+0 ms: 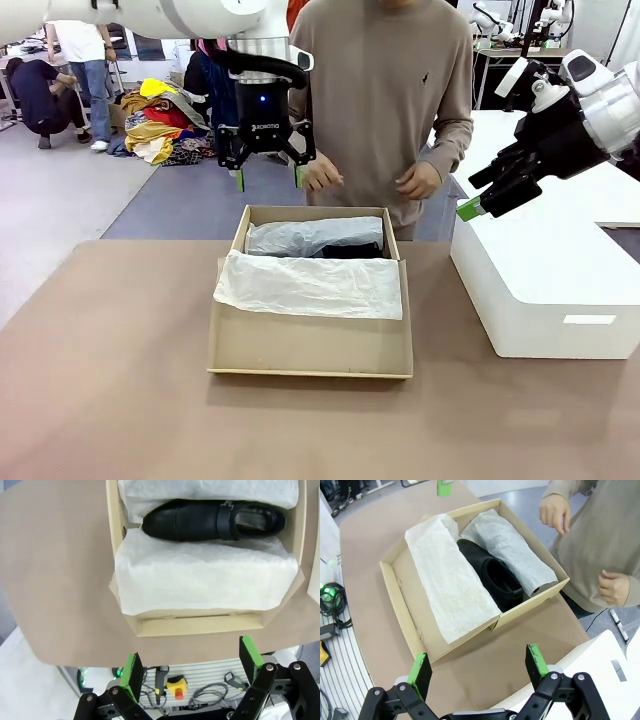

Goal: Pack the shoes into the box.
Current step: Close the Shoes Box.

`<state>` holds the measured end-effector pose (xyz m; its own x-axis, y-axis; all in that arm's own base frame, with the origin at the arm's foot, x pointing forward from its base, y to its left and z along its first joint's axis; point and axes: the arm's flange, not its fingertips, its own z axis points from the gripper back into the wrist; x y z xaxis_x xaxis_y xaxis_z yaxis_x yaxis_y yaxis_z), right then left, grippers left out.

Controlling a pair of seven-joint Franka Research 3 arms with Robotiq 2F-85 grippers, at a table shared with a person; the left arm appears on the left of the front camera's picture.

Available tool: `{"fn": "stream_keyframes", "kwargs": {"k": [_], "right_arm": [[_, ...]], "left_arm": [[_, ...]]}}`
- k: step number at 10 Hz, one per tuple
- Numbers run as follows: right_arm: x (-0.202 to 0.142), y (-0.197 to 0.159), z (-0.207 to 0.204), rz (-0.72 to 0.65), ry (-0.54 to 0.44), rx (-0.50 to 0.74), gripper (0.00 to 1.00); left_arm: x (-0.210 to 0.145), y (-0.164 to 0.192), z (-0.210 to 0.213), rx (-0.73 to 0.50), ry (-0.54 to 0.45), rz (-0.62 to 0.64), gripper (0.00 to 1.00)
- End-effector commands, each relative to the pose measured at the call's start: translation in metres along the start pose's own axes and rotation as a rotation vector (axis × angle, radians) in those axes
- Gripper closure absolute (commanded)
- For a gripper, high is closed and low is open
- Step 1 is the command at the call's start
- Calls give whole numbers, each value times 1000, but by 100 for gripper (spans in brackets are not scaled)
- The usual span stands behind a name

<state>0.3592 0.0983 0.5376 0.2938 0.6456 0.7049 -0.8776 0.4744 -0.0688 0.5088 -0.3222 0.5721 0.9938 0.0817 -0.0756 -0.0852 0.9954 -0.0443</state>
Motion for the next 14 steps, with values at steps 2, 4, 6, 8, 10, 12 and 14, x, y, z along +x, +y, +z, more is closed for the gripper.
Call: {"fn": "stream_keyframes", "kwargs": {"k": [2, 4, 6, 8, 10, 12, 14], "right_arm": [[0, -3, -2, 11, -22, 13, 0], [0, -3, -2, 11, -22, 13, 0], [0, -3, -2, 11, -22, 13, 0], [0, -3, -2, 11, -22, 13, 0], [0, -3, -2, 11, -22, 13, 0], [0, -3, -2, 11, -22, 13, 0], [0, -3, -2, 11, -22, 13, 0]], "left_arm": [[0, -5, 1, 11, -14, 23, 0], [0, -5, 1, 11, -14, 23, 0], [0, -5, 1, 11, -14, 23, 0], [-1, -6, -1, 1, -2, 5, 0], [-14, 30, 10, 117, -34, -207, 0], [-22, 69, 18, 159, 24, -426, 0], [-19, 115, 26, 95, 59, -633, 0]]}}
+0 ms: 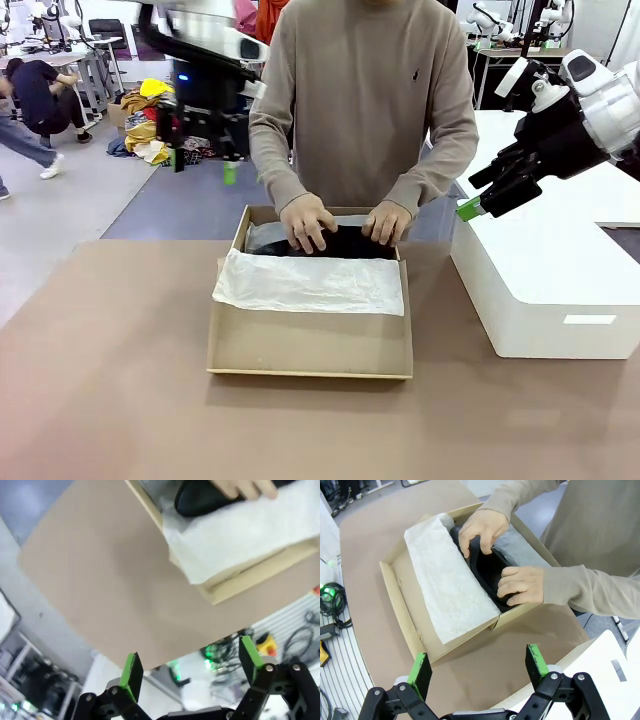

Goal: Pack the shoes into the box.
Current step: Close the Shoes Box.

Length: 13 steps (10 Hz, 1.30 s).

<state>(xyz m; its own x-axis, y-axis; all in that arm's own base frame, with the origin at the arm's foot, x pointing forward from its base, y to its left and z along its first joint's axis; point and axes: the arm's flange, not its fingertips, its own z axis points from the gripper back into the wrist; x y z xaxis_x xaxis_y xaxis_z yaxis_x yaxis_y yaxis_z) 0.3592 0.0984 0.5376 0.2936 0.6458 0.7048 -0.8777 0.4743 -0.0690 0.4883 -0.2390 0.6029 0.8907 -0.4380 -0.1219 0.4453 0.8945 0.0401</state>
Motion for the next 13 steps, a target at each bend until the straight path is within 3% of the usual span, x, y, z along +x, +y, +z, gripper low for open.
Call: {"fn": "stream_keyframes", "kwargs": {"k": [1, 4, 7, 8, 9, 13], "right_arm": [[0, -3, -2, 11, -22, 13, 0], [0, -3, -2, 11, -22, 13, 0], [0, -3, -2, 11, -22, 13, 0], [0, -3, -2, 11, -22, 13, 0], [0, -3, -2, 11, -22, 13, 0], [0, -3, -2, 11, -22, 13, 0]], "left_arm": [[-30, 50, -11, -57, -37, -186, 0], [-58, 109, -20, -61, -130, -518, 0], [-58, 120, -27, -17, -124, -742, 0], [-53, 115, -29, -92, -178, -744, 0], [-54, 124, -21, -26, -108, -687, 0], [-54, 124, -21, -26, -108, -687, 0]]}}
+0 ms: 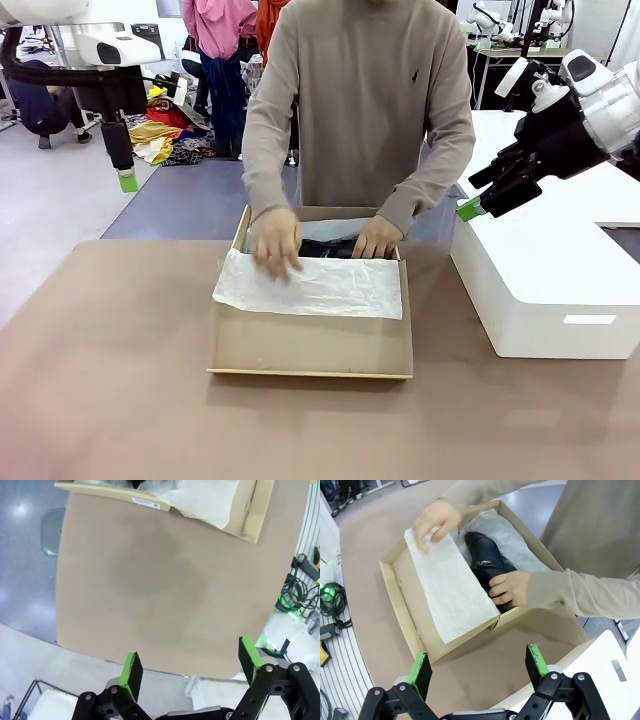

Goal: Pack the shoes into the box.
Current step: Close the Shoes Box.

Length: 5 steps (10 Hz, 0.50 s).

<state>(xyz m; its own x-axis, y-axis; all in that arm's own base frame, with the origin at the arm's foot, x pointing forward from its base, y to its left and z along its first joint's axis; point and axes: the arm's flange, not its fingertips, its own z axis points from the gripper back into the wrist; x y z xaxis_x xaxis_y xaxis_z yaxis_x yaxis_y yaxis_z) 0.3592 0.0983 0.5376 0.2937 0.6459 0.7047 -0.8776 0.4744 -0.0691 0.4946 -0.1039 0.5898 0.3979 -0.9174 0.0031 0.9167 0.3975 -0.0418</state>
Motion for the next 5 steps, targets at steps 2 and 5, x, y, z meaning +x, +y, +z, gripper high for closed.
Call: {"fn": "stream_keyframes", "kwargs": {"k": [2, 5], "right_arm": [[0, -3, -2, 11, -22, 13, 0], [0, -3, -2, 11, -22, 13, 0]], "left_arm": [[0, 0, 0, 0, 0, 0, 0], [-28, 16, -5, -35, -12, -240, 0]]}}
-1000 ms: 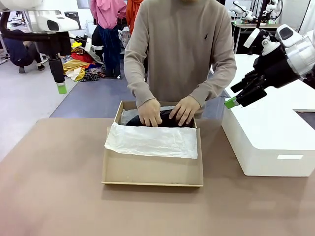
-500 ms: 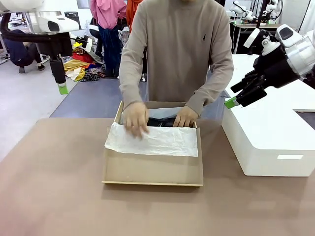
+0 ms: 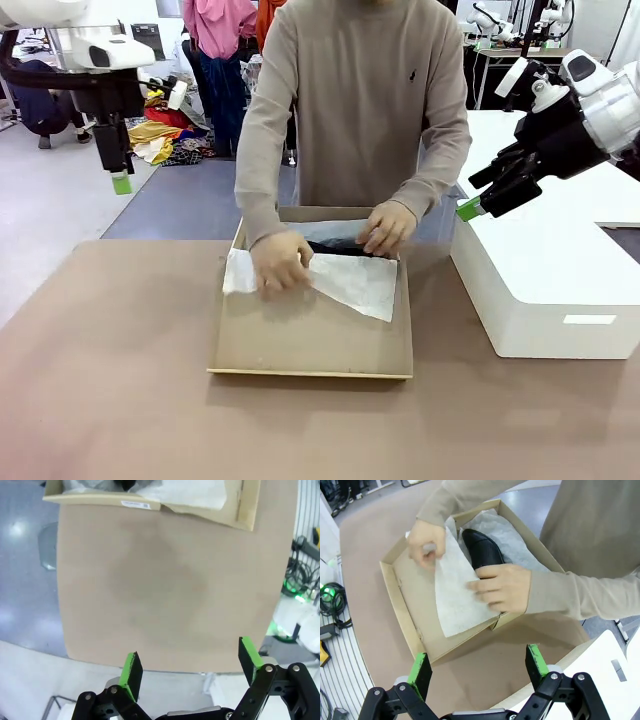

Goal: Pack the shoes into the box.
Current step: Close the Shoes Box.

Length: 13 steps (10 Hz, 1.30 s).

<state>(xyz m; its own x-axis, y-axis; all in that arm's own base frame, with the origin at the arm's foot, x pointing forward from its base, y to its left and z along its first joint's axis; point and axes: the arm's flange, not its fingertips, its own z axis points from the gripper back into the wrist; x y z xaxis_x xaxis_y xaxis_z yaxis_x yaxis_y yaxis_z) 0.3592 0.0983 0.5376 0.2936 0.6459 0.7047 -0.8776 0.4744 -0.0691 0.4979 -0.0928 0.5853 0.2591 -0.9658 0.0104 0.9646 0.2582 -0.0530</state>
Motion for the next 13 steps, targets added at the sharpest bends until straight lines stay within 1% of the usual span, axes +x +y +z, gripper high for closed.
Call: {"fn": "stream_keyframes", "kwargs": {"k": [1, 2, 3, 4, 6, 8, 9, 13], "right_arm": [[0, -3, -2, 11, -22, 13, 0], [0, -3, -2, 11, -22, 13, 0], [0, -3, -2, 11, -22, 13, 0], [0, -3, -2, 11, -22, 13, 0], [0, -3, -2, 11, -22, 13, 0], [0, -3, -2, 11, -22, 13, 0], [0, -3, -2, 11, -22, 13, 0], [0, -3, -2, 11, -22, 13, 0]], "left_arm": [[-30, 8, -3, -27, -29, -161, 0], [-33, 11, -6, -37, -49, -183, 0], [-36, 14, -10, -58, -97, -223, 0], [-37, 17, -11, -63, -125, -247, 15], [-38, 18, -11, -59, -184, -292, 54], [-35, 19, -10, -59, -193, -299, 93], [-33, 17, -8, -65, -199, -307, 100], [-18, 16, 6, -69, -204, -309, 100]]}}
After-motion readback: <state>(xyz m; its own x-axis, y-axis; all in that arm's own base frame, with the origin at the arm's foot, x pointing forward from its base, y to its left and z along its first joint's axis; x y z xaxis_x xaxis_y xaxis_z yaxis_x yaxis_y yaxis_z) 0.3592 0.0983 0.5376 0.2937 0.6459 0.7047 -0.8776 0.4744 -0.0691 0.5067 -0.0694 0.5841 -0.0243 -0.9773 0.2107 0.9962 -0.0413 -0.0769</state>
